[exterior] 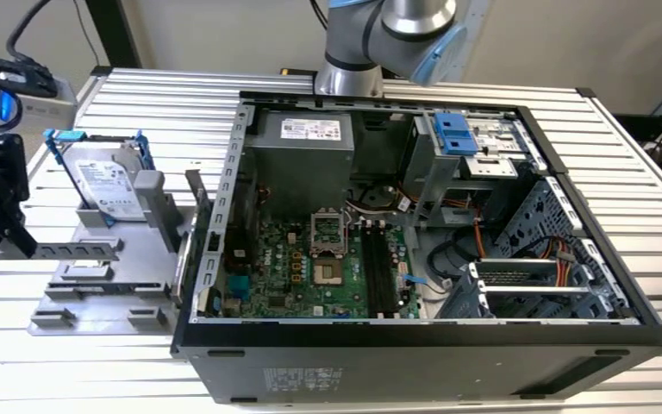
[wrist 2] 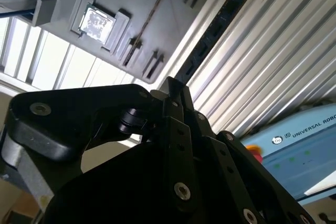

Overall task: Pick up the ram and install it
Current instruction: 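Pick up the ram and move it above insertion slot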

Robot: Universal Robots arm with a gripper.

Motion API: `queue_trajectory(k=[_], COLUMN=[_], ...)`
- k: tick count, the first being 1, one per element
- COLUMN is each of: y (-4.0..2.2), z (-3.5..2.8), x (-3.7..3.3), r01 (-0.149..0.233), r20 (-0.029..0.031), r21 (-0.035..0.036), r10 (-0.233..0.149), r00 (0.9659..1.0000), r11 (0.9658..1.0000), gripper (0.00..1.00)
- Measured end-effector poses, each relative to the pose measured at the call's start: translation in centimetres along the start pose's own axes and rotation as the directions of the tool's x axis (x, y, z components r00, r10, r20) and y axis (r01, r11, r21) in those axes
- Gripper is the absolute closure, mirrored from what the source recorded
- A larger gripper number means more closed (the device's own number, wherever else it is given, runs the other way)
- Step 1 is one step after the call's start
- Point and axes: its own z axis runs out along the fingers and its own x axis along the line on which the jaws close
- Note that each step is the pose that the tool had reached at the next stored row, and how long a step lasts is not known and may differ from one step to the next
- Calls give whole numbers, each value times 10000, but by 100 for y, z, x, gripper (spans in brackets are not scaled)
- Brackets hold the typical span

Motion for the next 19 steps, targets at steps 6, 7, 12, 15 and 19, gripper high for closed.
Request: queue_trajectory(k=[6,7,12,15,19], y=[2,3,5,5,6], z=[-130,-153,-244,-272,-305], x=[-1,-1,-11,-27,-51], r01=[-30,-38,-113,-150,-174], r20=[0,1,5,38,109], r21=[0,1,31,100,175], r10=[30,38,113,150,172], r00=[10000,10000,9999,9999,9998], r11=[10000,10000,9999,9998,9997], gripper=[100,100,100,100,100])
